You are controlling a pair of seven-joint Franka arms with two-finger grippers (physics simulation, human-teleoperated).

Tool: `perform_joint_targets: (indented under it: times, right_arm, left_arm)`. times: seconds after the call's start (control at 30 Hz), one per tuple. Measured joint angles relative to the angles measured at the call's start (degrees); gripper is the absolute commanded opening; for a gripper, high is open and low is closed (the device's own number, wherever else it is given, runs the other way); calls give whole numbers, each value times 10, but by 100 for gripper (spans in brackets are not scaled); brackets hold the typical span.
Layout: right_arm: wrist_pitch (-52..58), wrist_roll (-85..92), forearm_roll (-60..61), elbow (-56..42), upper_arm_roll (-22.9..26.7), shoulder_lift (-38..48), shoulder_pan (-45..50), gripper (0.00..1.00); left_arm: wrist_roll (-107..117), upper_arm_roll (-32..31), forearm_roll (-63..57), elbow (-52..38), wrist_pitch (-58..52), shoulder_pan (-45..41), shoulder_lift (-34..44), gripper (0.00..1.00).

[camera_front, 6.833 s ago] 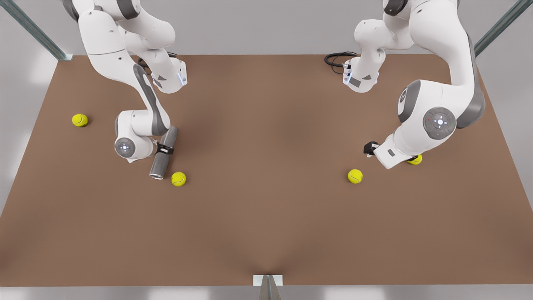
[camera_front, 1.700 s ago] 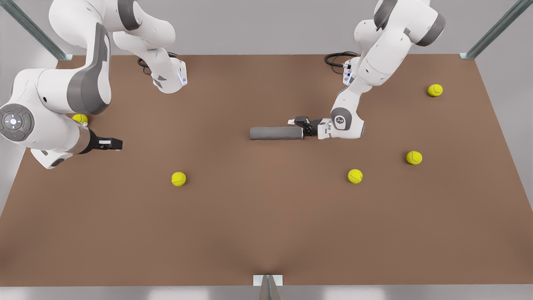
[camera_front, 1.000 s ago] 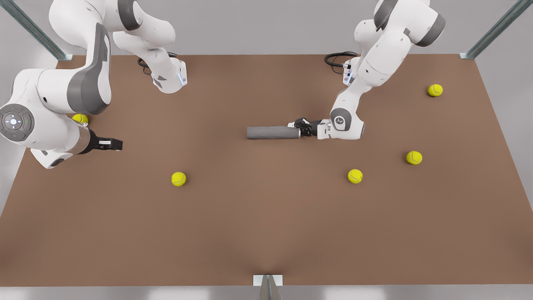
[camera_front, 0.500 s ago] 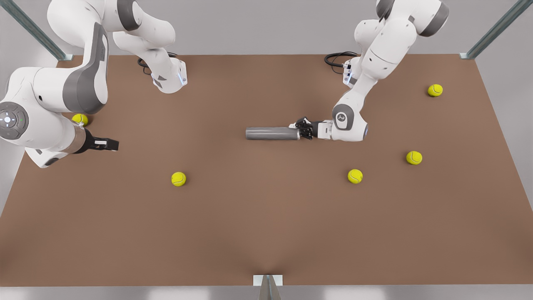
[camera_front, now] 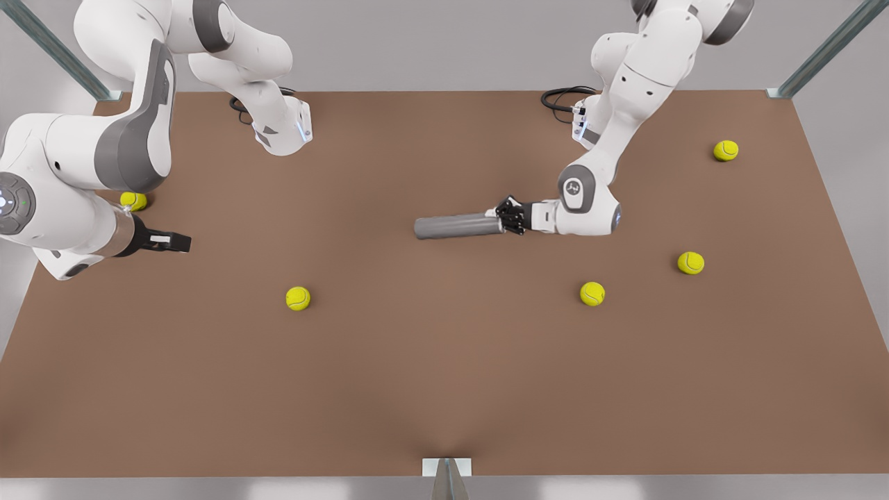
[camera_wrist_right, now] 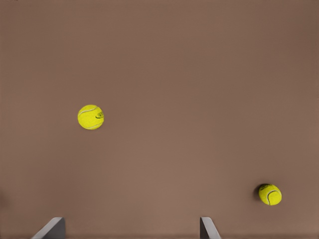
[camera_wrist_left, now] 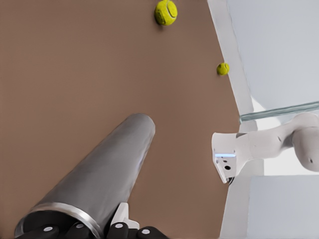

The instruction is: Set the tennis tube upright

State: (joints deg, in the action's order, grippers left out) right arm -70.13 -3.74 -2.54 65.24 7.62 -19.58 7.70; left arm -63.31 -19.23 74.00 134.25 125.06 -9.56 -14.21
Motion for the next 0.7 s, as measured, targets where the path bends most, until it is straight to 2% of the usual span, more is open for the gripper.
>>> perform_joint_targets:
  times: [0.17, 0.43, 0.7]
  right_arm:
    - [0, 0, 0, 0, 0, 0, -1, 100]
    - [0, 0, 0, 1, 0, 0, -1, 100]
    - [0, 0, 0, 1, -2, 0, 1, 100]
  left_arm:
    - [46, 21, -69, -32, -2, 2, 10, 21]
    - [143, 48, -283, -77, -16, 14, 50, 21]
    - [256, 68, -443, -174, -93, 28, 68, 21]
